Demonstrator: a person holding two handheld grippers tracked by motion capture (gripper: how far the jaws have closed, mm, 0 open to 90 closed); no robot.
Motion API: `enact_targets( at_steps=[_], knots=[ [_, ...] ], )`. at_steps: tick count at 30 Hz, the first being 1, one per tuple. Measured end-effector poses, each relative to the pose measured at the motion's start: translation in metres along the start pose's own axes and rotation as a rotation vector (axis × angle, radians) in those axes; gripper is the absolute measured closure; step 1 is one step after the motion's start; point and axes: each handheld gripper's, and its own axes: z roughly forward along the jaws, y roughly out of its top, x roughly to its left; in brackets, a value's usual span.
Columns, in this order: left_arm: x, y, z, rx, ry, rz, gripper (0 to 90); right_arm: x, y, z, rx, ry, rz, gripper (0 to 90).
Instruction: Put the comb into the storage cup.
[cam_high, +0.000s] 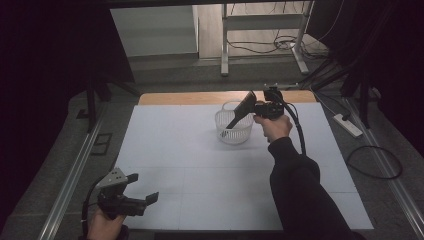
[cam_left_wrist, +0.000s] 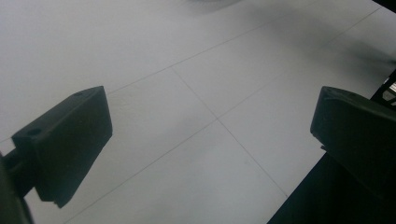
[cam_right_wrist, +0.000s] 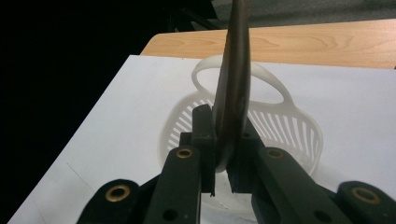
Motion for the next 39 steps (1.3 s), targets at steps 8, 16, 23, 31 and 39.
enact_targets(
  at_steps=[8,16,23,31,39],
  knots=[
    [0.0,0.0,0.0,0.002,0.001,0.001,0.0,-0.006,-0.004,0.003,0.016,-0.009,0.009,83.1],
    [0.0,0.0,0.0,0.003,0.002,0.002,0.0,-0.014,-0.005,0.004,0.024,-0.007,0.019,82.3],
    [0.0,0.0,0.0,0.003,0.001,0.002,0.0,-0.019,-0.006,0.005,0.04,-0.041,0.003,78.8],
    [0.0,0.0,0.0,0.003,0.001,0.002,0.0,-0.027,-0.008,0.007,0.051,-0.061,0.018,75.9],
    [0.0,0.0,0.0,0.004,-0.002,0.005,0.0,-0.031,-0.01,0.01,0.065,-0.105,0.0,70.6]
  ],
)
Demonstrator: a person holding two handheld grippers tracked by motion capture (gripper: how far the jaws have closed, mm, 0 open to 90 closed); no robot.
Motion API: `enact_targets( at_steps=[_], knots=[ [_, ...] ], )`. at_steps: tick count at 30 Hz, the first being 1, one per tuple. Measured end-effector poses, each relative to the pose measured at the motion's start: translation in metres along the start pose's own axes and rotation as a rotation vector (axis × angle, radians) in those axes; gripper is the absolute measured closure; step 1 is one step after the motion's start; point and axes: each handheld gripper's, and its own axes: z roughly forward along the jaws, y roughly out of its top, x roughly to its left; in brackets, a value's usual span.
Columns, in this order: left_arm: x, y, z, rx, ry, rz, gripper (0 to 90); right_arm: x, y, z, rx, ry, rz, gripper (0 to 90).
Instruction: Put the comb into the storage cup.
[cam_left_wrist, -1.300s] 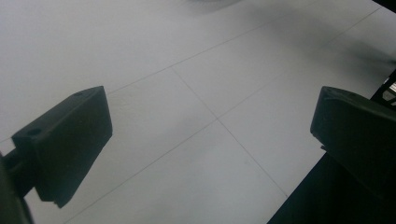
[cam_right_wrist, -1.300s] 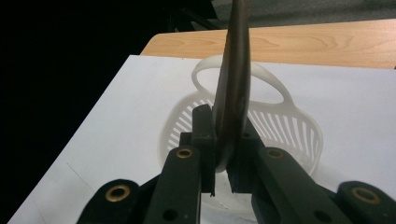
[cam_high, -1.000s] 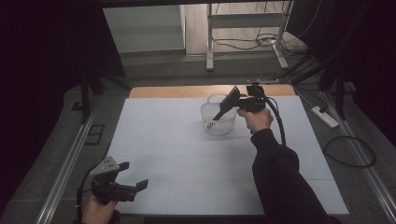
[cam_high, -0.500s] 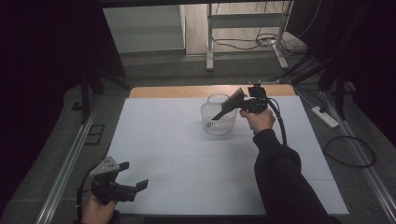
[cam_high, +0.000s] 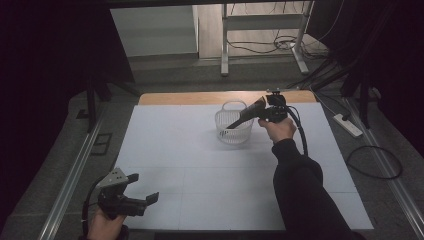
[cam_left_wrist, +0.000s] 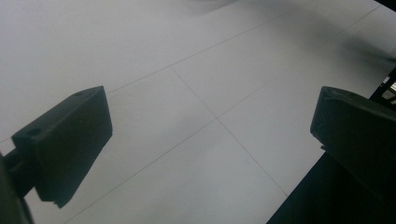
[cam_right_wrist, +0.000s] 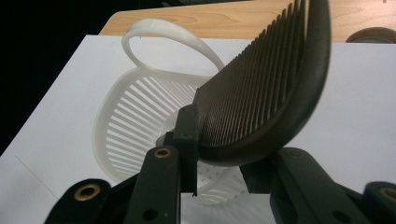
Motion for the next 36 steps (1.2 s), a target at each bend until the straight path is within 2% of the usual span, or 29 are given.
enact_targets(
  at_steps=[6,14,26,36],
  knots=[
    [0.0001,0.0,-0.0001,0.0,0.0,0.001,0.0,-0.0023,-0.0005,0.001,-0.003,-0.013,-0.003,68.6],
    [0.0002,-0.0001,-0.0001,-0.001,-0.003,0.002,0.0,-0.0055,-0.0023,0.0033,-0.006,-0.061,-0.018,62.6],
    [0.0003,-0.0001,0.0,0.0,-0.001,-0.002,0.0,-0.0089,-0.0045,0.0046,-0.013,-0.088,-0.027,56.6],
    [0.0004,0.0,0.0,0.0,-0.001,-0.002,0.0,-0.0061,-0.004,0.0023,-0.016,-0.09,-0.047,43.2]
  ],
)
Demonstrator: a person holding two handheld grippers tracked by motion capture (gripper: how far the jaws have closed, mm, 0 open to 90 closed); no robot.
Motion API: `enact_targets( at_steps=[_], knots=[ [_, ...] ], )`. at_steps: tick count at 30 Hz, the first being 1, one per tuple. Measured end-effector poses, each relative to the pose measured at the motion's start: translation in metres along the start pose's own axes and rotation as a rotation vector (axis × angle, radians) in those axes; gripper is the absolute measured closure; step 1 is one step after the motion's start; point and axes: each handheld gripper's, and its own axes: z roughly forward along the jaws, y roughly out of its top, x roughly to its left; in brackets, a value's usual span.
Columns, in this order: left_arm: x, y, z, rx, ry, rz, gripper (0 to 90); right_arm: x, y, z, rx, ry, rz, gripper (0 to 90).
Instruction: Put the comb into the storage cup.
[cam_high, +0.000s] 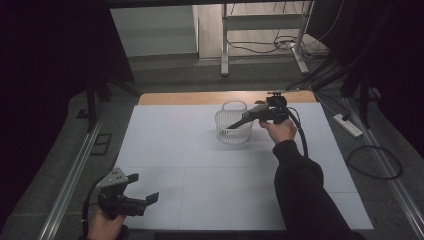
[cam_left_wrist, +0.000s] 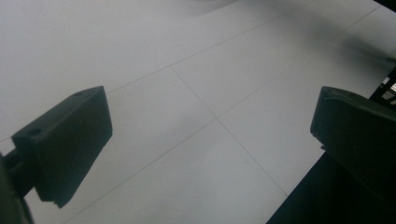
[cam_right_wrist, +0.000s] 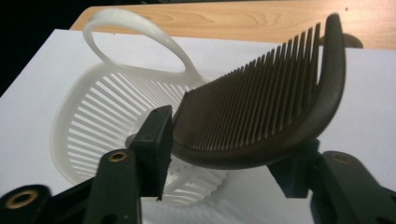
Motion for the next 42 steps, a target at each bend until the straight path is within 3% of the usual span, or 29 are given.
enact_targets(
  at_steps=[11,22,32,42],
  knots=[
    [0.0,0.0,0.0,0.001,0.002,0.0,0.0,0.003,0.0,-0.002,0.026,-0.051,-0.045,20.5],
    [0.0,0.0,0.0,0.002,0.003,-0.002,0.0,0.01,-0.001,-0.007,0.061,0.003,-0.097,6.8],
    [0.0,0.0,0.001,0.004,0.006,-0.005,0.0,0.01,-0.003,-0.014,0.053,0.033,-0.128,2.1],
    [0.0,0.0,0.001,0.005,0.009,-0.004,0.0,0.014,-0.008,-0.02,0.06,0.015,-0.185,0.6]
  ],
)
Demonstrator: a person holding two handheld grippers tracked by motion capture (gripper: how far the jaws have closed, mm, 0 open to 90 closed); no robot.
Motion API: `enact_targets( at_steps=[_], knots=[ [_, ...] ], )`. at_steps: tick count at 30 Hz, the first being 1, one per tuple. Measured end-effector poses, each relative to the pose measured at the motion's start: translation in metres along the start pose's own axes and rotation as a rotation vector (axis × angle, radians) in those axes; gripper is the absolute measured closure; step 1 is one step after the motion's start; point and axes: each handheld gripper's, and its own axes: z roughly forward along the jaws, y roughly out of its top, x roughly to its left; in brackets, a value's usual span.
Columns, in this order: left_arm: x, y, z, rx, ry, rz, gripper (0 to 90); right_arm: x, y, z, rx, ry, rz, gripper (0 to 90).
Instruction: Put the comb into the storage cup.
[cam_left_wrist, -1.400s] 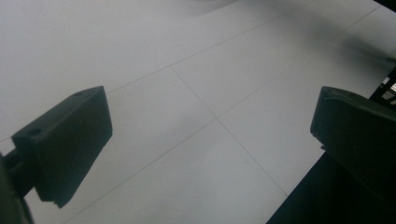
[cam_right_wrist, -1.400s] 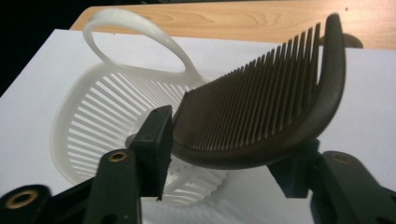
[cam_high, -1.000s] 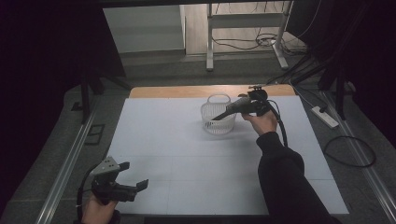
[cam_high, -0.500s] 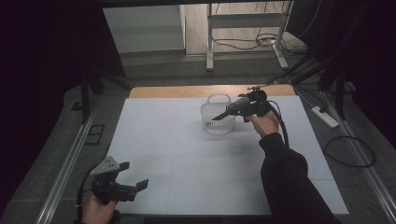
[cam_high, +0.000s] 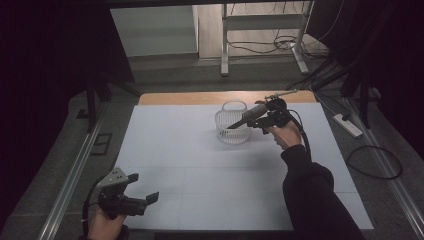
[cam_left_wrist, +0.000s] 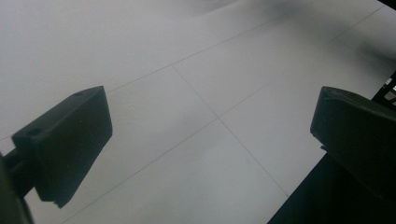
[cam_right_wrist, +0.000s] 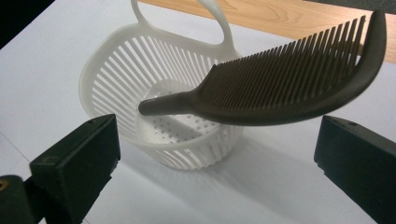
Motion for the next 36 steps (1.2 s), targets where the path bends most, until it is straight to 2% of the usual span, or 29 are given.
enact_targets(
  at_steps=[6,17,21,36],
  knots=[
    [0.0,0.0,0.0,0.0,0.0,-0.001,0.0,0.002,-0.005,-0.002,0.002,0.007,-0.014,0.6],
    [0.0,0.0,0.0,-0.001,-0.001,-0.002,0.0,0.005,-0.011,-0.009,-0.025,-0.016,-0.055,0.0],
    [0.0,0.0,0.0,-0.003,-0.003,-0.006,0.0,0.007,-0.014,-0.014,-0.044,-0.005,-0.059,0.0],
    [0.0,0.0,-0.001,-0.005,-0.006,0.001,0.0,0.009,-0.021,-0.021,-0.038,-0.009,-0.086,0.0]
  ],
)
